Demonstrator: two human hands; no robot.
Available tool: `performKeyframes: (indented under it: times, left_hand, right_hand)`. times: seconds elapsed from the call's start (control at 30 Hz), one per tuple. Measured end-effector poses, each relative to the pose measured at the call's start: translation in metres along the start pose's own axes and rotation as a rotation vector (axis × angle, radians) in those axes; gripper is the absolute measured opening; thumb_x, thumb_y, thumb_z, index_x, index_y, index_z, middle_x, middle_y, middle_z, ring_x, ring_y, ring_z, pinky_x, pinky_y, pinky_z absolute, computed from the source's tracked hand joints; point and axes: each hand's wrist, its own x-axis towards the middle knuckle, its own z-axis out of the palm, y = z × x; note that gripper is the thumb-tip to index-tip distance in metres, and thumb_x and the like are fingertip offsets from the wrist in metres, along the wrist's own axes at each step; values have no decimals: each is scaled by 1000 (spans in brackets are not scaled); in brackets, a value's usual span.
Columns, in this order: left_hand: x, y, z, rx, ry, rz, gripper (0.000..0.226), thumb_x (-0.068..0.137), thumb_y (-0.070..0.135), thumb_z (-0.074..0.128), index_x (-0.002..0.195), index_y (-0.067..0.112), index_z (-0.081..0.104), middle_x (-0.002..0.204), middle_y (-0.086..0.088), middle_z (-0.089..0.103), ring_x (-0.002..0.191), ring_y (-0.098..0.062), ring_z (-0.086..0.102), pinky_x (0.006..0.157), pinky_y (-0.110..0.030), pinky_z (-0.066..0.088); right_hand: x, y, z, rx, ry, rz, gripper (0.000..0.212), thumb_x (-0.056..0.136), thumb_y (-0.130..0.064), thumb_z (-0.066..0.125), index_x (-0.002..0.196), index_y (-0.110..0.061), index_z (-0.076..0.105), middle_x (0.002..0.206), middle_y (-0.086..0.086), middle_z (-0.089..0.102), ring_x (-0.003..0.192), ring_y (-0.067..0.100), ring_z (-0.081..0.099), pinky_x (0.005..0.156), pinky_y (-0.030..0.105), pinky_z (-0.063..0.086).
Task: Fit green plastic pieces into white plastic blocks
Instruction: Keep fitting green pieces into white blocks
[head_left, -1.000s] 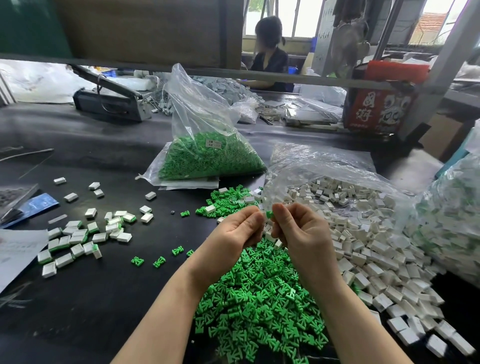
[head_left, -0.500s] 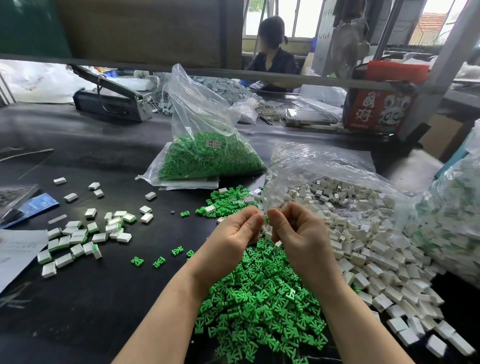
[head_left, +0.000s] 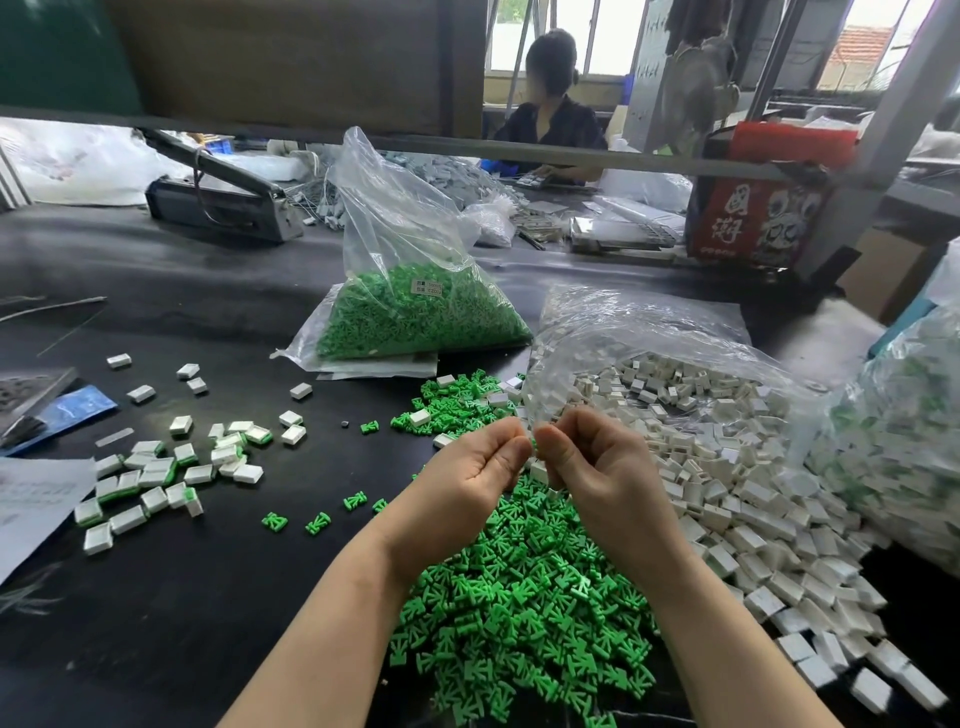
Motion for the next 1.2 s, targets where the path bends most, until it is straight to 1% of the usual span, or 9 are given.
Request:
performKeyframes:
  times: [0.17, 0.23, 0.4, 0.53, 0.63, 0.73, 0.87, 1.0, 1.2]
  left_hand:
    - [-2, 2, -4, 8, -55, -28, 26, 98, 37, 42, 80, 19, 48, 71, 11, 38, 70, -9, 35, 69, -30, 34]
    - [-2, 2, -5, 49, -65, -34, 28, 102, 32, 41, 75, 24, 45, 69, 13, 38, 67, -7, 34, 63, -22, 32]
    - [-4, 3, -9, 86, -106, -59, 30, 106, 23, 41, 76, 24, 44, 71, 7, 38, 67, -6, 34, 60, -19, 31]
    - [-4, 4, -11, 18, -127, -66, 26, 100, 34, 43, 79, 19, 48, 71, 8, 39, 70, -9, 34, 65, -25, 32]
    - [-3, 1, -10, -51, -79, -76, 25, 96, 37, 43, 78, 21, 51, 70, 9, 41, 72, -12, 37, 71, -32, 33]
    - [0, 1, -7, -102, -25, -50, 30, 99, 35, 43, 70, 34, 52, 68, 9, 41, 66, -8, 39, 69, -22, 37]
    - [0, 2, -7, -96, -22, -29, 40, 105, 26, 41, 69, 39, 55, 66, 14, 41, 62, -1, 39, 64, -12, 38]
    - [0, 2, -6, -44, -37, -32, 29, 99, 35, 42, 72, 36, 53, 69, 12, 42, 68, -8, 38, 71, -28, 36]
    - [3, -2, -2, 39, 87, -40, 32, 104, 29, 42, 73, 27, 46, 59, 19, 43, 56, 0, 38, 57, -15, 35]
  right_hand:
    - [0, 5, -2, -133, -44, -18, 23, 93, -23, 63, 73, -14, 58, 57, -5, 50, 52, 5, 41, 48, 23, 35]
    - [0, 5, -3, -190, -50, -41, 23, 93, -23, 64, 72, -15, 58, 56, -6, 49, 52, 4, 40, 48, 24, 34]
    - [0, 5, -6, -270, -93, -68, 23, 92, -27, 65, 75, -12, 61, 57, -4, 49, 52, 3, 39, 48, 22, 33]
    - [-1, 4, -6, -141, -134, -8, 29, 90, -37, 61, 76, -11, 60, 58, -1, 48, 54, 12, 41, 50, 32, 34]
    - [0, 1, -2, -27, -118, 37, 33, 86, -42, 57, 76, -10, 59, 58, -6, 50, 55, 10, 41, 51, 28, 34]
    - [2, -1, 3, 7, -69, 22, 38, 89, -42, 52, 77, -7, 58, 61, -4, 52, 56, 9, 43, 52, 26, 36]
    - [0, -2, 3, 10, -77, -7, 32, 95, -33, 51, 82, -4, 56, 68, 6, 54, 63, 19, 47, 58, 42, 40]
    - [0, 0, 3, -74, -62, -32, 22, 97, -23, 55, 79, -9, 56, 64, 1, 52, 58, 12, 43, 54, 32, 37]
    - [1, 1, 9, -79, 54, 70, 22, 95, -25, 60, 76, -14, 62, 59, -4, 59, 49, 3, 43, 47, 18, 34]
